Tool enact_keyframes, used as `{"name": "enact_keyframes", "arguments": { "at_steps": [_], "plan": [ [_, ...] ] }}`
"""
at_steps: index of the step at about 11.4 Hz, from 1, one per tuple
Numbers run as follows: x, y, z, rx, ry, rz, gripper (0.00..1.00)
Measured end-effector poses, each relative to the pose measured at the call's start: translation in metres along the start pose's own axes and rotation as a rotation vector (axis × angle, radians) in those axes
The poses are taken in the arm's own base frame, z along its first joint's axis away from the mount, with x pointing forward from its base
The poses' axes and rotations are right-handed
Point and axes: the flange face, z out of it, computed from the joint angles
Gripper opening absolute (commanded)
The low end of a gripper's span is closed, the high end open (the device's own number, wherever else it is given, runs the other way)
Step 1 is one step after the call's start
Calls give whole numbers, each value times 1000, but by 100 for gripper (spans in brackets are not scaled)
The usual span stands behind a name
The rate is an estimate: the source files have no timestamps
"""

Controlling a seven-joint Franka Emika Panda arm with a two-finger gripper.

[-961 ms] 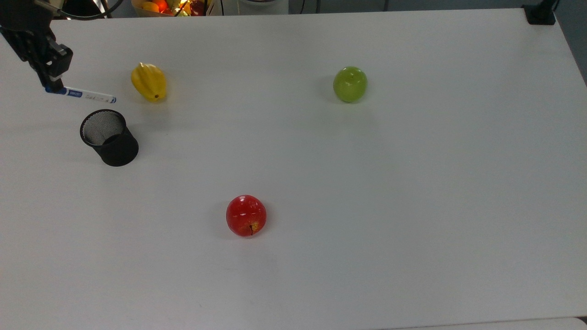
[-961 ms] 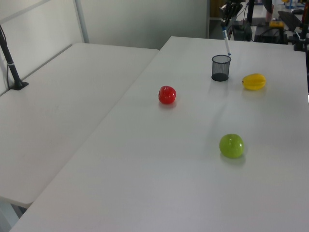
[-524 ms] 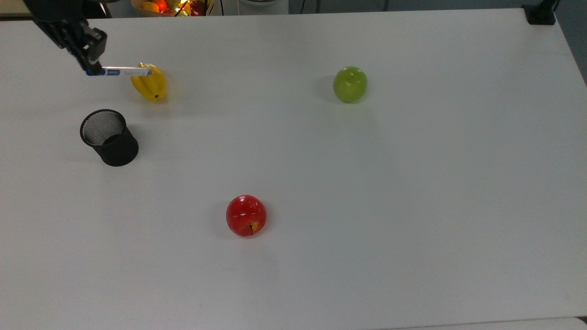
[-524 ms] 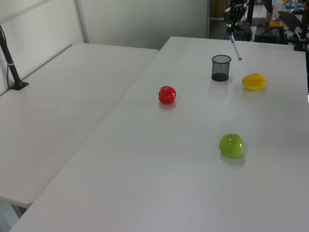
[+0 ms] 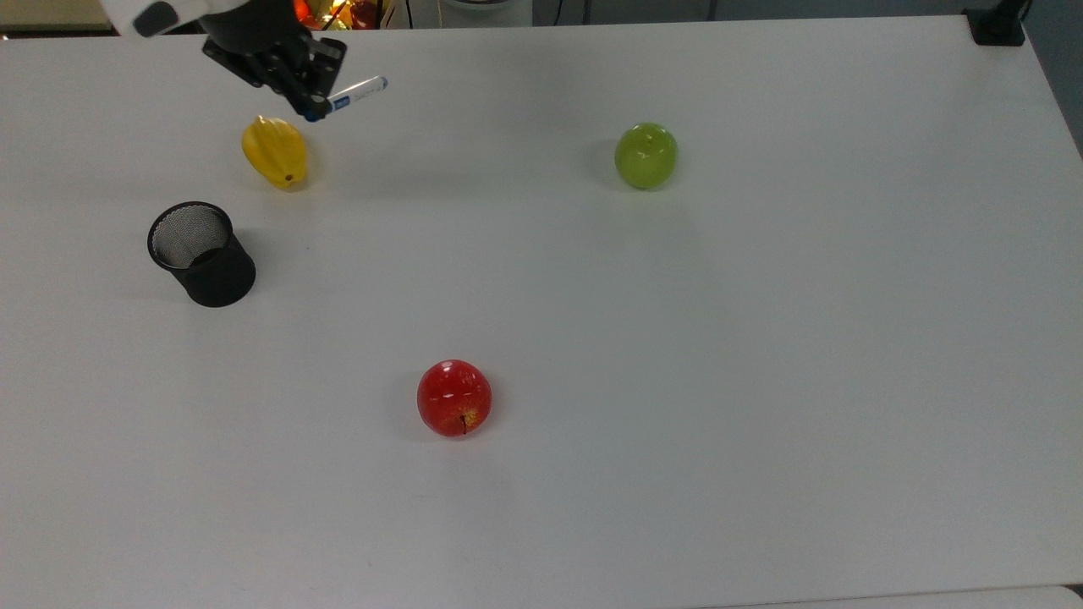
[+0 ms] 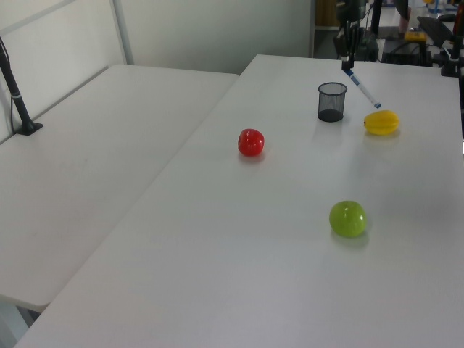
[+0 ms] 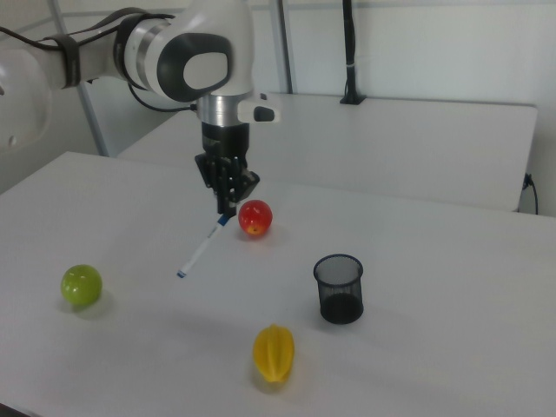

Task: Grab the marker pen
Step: 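Carry the marker away from the cup and lower it to the table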

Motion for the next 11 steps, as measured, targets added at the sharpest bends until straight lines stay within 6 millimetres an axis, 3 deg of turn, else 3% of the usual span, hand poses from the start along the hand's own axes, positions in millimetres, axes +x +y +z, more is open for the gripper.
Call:
{"name": "enact_keyframes", "arguments": {
  "at_steps": [2, 4, 9, 11],
  "plan": [
    [-4, -41, 23, -9, -82, -74, 6],
    [-1, -69, 57, -23, -145, -119, 6],
    [12, -109, 144, -79, -286, -186, 8],
    [15, -120, 168, -111, -316, -208, 11]
  ]
}}
